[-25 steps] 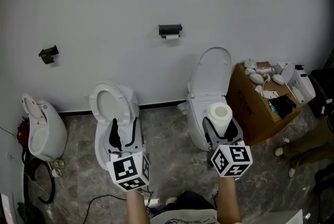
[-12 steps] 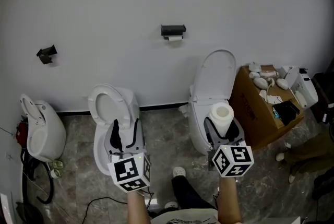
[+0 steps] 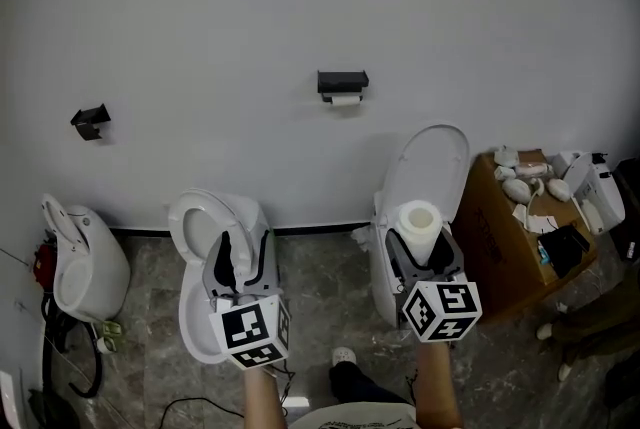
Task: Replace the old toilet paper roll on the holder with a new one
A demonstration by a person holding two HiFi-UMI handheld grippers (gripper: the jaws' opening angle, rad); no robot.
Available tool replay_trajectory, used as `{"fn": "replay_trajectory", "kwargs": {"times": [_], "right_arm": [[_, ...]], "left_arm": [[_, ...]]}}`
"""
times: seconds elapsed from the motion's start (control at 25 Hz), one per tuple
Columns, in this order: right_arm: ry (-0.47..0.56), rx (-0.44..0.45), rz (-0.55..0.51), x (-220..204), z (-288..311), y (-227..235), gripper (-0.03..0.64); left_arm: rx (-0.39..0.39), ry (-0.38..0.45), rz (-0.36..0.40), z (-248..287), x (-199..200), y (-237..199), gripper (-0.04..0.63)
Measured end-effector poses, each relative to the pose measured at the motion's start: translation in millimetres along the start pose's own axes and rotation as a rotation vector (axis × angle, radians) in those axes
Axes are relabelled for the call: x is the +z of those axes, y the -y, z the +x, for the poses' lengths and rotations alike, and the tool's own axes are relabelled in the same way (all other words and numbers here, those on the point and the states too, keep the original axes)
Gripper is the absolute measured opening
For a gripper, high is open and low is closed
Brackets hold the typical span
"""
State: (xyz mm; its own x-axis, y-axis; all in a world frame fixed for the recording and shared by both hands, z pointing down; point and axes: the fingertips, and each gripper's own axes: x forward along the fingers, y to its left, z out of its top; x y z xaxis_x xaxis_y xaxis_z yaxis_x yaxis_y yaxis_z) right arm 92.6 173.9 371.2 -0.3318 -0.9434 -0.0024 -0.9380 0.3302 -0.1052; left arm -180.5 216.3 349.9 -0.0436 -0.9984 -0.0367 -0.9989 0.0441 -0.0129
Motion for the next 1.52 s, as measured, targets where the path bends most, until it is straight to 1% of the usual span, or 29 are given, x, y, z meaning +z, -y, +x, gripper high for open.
{"fn": "replay_trajectory", "kwargs": {"times": [0.28,0.48,0.68,0.92,1.24,1.52], "right_arm": [[0.033,0.013,-0.005,24.7,77.6,43.0,0.333],[0.027,0.025,0.011,23.1,123.7,67.2,0.333],[0.013,0.038,0.013,20.1,154.0,84.0,0.333],[-0.002,0.020,0.030,12.4,178.2,106.2,0.333],[-0.002,-0.017,0.032,7.2,217.6,132.1,0.333],[-0.001,-0.043,0.029,4.5,275.7,145.5,0.333]], "left_arm": [[-0.001,0.026,0.015,86.8,16.0,25.9,0.252],[-0.007,0.022,0.021,137.4,14.7,41.4,0.252],[0.010,0.005,0.015,169.4,8.4,46.2,0.252],[0.016,-0.017,0.023,197.8,-0.2,48.9,0.252],[0.003,-0.017,0.022,248.4,-8.4,50.6,0.252],[-0.018,-0.010,0.009,312.3,-18.8,43.6,0.252]]}}
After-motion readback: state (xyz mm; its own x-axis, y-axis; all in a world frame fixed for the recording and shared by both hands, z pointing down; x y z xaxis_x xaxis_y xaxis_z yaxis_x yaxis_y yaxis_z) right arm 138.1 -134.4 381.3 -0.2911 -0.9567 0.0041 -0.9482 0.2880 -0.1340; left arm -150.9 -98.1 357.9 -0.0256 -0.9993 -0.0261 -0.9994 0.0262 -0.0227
